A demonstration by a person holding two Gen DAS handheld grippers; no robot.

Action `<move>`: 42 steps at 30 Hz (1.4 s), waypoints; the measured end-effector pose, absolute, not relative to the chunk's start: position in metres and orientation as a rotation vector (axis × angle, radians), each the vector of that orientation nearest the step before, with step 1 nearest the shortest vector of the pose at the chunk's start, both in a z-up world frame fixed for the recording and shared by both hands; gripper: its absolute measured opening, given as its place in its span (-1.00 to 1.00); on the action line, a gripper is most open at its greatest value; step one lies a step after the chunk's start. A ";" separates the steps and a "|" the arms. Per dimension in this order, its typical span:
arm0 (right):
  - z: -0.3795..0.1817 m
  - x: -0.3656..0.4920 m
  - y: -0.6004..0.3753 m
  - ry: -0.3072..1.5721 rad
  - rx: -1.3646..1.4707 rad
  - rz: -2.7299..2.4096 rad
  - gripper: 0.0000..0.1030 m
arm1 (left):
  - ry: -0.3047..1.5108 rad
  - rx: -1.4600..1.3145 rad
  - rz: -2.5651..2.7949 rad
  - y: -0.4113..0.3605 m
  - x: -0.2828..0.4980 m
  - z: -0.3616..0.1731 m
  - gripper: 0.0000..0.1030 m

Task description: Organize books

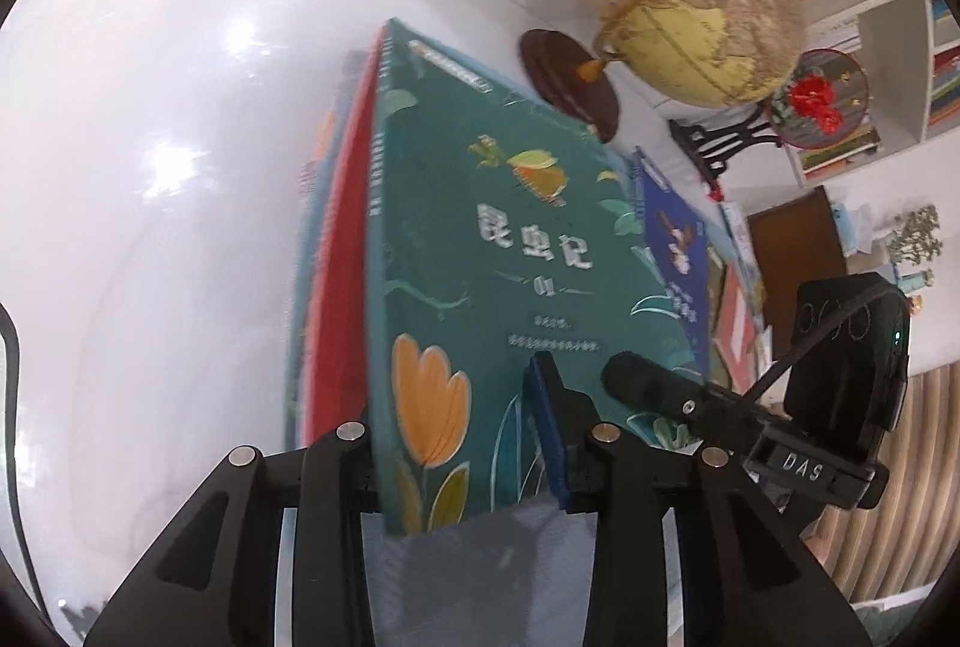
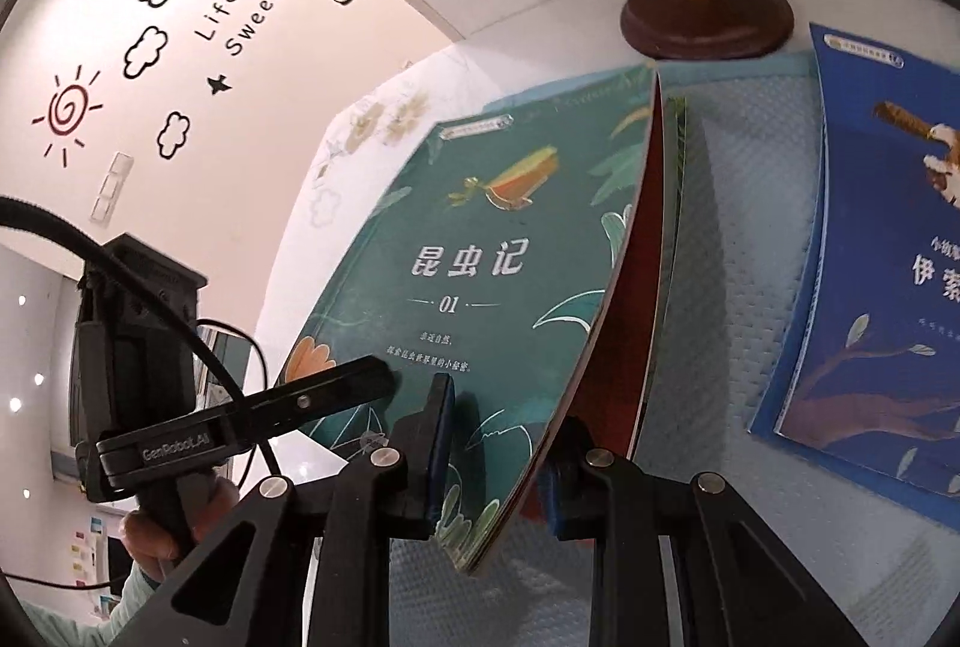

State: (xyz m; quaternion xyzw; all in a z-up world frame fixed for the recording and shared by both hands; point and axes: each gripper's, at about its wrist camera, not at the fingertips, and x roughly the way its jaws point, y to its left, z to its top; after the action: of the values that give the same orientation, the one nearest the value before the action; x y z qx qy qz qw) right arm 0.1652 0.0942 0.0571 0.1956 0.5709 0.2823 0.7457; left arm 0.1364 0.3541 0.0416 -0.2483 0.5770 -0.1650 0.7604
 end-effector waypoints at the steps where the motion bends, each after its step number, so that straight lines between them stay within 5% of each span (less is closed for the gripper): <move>1: 0.055 0.165 0.095 1.259 0.429 0.617 -0.53 | 1.263 -0.543 -0.350 0.357 0.135 0.040 -0.38; 16: 0.042 0.164 0.112 1.312 0.359 0.597 -0.52 | 1.227 -0.478 -0.160 0.381 0.102 0.049 -0.38; 22: 0.047 0.144 0.087 1.352 0.346 0.583 -0.23 | 1.171 -0.303 -0.239 0.330 0.102 0.078 -0.37; 25: 0.054 0.123 0.050 1.317 0.386 0.522 0.12 | 1.165 -0.215 -0.360 0.289 0.111 0.090 -0.37; 34: 0.065 0.082 -0.085 1.139 0.595 0.149 0.10 | 1.265 -0.281 -0.612 0.182 0.162 0.062 -0.37; 37: 0.059 0.086 -0.108 1.129 0.604 0.088 -0.29 | 1.295 -0.249 -0.604 0.157 0.175 0.047 -0.37; 42: 0.051 0.106 -0.119 1.111 0.546 0.051 -0.31 | 1.295 -0.127 -0.536 0.141 0.179 0.035 -0.37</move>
State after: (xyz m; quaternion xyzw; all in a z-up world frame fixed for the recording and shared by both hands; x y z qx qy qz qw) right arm 0.1057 -0.1186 0.0515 0.2558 0.5205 0.0240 0.8143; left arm 0.1786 0.1407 0.0354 -0.0582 0.5955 -0.2465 0.7624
